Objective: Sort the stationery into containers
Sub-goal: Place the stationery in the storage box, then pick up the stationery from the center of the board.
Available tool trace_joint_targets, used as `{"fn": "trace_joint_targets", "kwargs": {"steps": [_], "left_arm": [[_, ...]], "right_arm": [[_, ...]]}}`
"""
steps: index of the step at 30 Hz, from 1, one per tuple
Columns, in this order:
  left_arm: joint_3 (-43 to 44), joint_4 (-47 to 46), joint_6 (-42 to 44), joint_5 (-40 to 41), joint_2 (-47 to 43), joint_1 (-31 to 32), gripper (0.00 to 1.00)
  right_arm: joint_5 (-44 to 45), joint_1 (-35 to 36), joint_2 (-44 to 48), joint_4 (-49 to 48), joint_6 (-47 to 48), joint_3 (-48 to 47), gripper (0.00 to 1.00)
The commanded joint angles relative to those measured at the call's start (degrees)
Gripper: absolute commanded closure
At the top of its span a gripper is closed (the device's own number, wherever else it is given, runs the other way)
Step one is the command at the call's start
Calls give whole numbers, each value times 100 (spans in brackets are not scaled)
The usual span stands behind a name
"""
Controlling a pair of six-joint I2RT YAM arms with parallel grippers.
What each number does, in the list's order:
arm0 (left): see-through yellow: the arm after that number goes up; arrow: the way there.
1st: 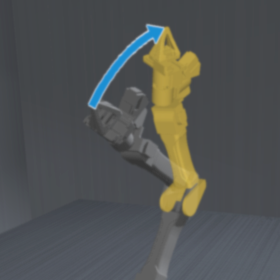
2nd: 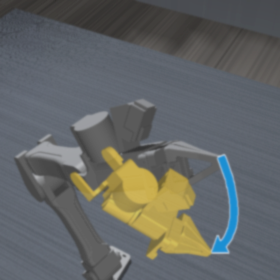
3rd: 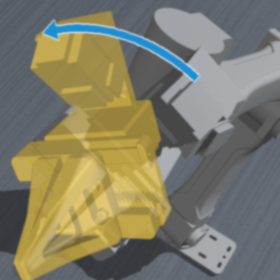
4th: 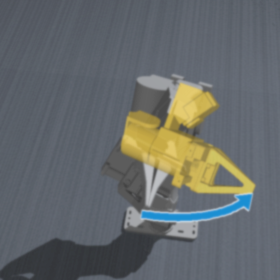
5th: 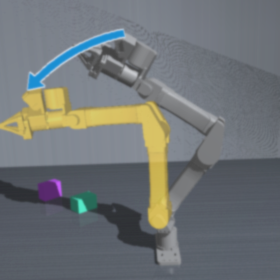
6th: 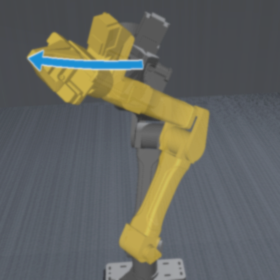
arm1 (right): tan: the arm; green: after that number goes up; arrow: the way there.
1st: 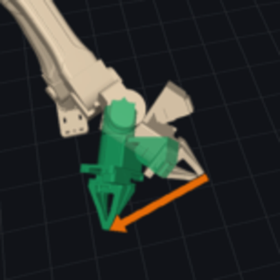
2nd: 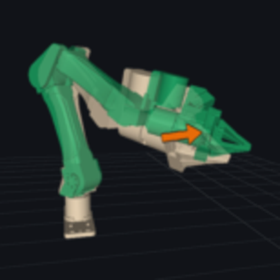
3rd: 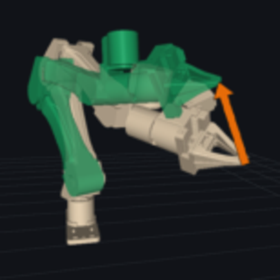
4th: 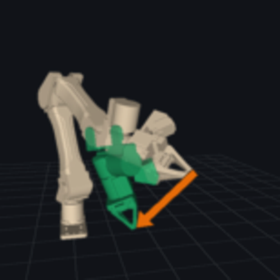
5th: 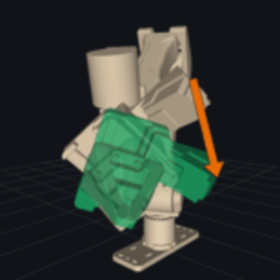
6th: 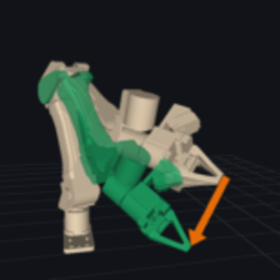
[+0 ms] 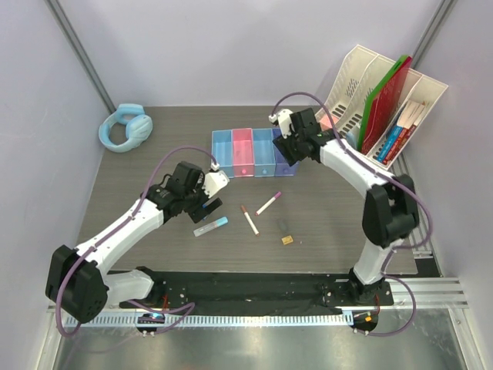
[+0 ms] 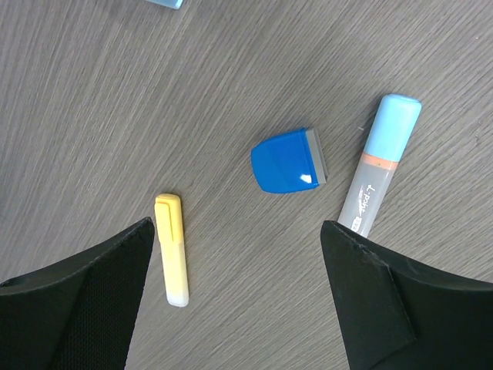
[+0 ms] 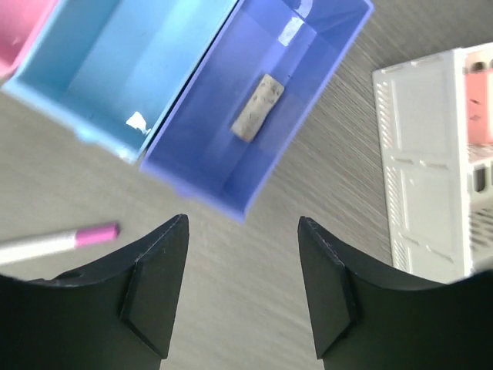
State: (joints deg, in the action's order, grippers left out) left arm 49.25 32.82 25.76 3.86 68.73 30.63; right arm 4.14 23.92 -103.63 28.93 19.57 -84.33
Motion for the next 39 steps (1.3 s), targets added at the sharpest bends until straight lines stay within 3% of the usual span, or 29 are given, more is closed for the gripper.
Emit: {"fn": "trace_joint_targets", "kwargs": {"steps": [1,6,8,11,22,31,39], "left_arm": [[5,-258,-53,1,-114,13,12],[-39,-258,-62,71,-193,13,12],[-13,-267,-53,132,-219,13,12],[84,-197,-36,247,-254,13,12],[392,321,-36,467,-553,13,12],[322,409,149,695,-624,13,11],[260,366,140,643,-650,13,11]], "right_arm": [[-614,42,1371,524,415,609,36],[-1186,121,2730,457,662,2700,33],[-1310,278,3058,35,627,3576,26],[-1530,559,3481,-98,662,4134,22],[-2392,1413,3939,236,1523,4496,16],[-1856,2133,2964,-221,1312,4549,20],[-1601,2292,2550,-493,1242,4619,23]]}}
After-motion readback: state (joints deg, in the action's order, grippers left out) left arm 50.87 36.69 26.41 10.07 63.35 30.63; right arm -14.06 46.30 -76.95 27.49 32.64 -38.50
